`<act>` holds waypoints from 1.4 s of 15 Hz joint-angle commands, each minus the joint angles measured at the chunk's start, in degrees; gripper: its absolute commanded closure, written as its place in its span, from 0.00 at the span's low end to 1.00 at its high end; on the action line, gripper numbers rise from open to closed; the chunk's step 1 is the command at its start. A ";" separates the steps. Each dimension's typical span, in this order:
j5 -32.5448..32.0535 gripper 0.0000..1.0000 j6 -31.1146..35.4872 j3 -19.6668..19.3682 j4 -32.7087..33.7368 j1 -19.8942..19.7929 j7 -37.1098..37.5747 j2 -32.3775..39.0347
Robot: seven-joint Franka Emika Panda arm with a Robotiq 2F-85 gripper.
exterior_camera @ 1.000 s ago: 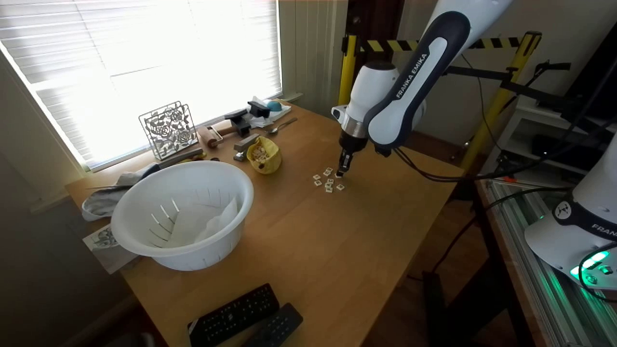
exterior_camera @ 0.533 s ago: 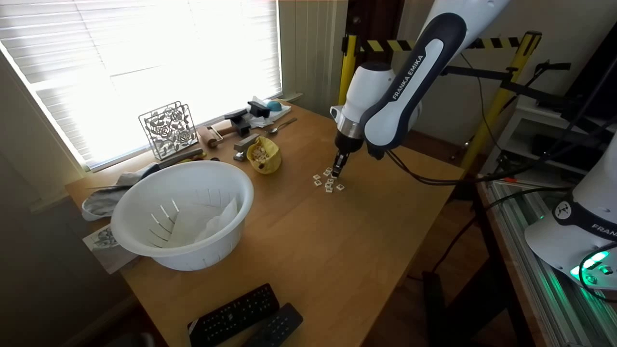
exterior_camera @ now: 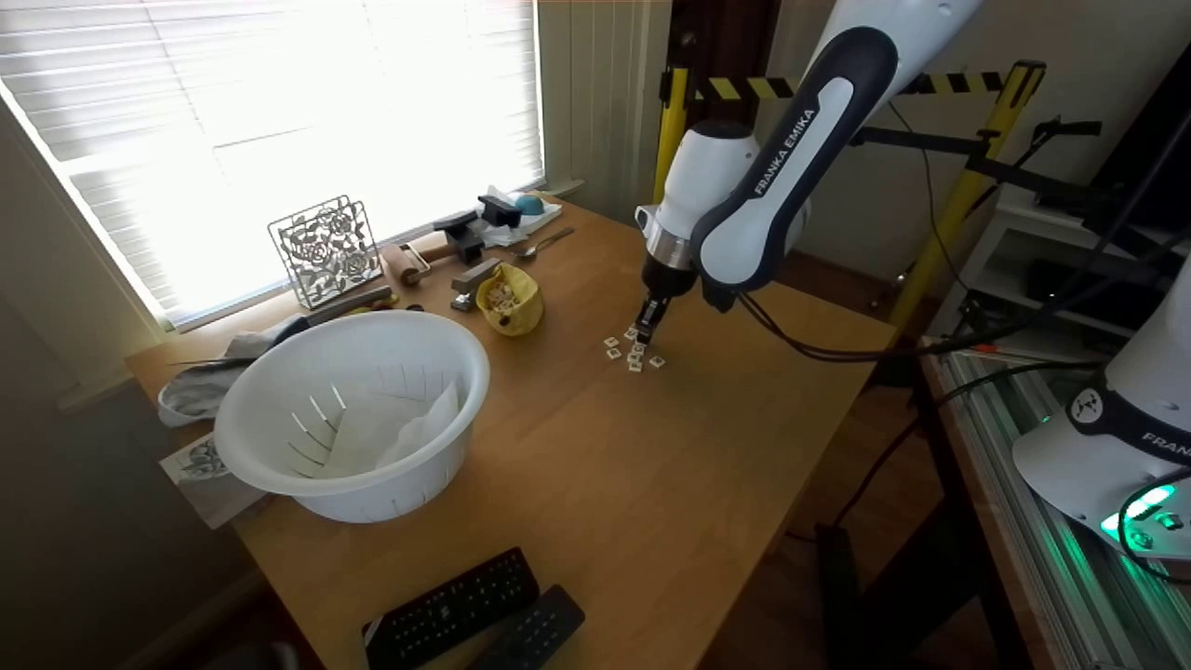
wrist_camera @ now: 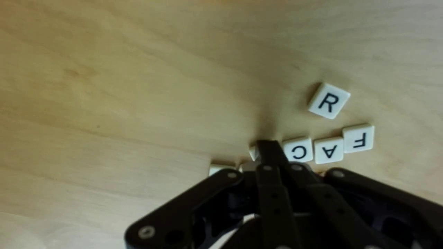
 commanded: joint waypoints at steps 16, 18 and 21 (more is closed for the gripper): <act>0.28 1.00 -1.23 -0.32 1.19 1.39 4.93 1.04; 0.42 1.00 -0.90 -0.01 1.04 1.10 4.84 0.52; 0.92 1.00 -1.07 1.24 0.61 0.08 4.33 -0.32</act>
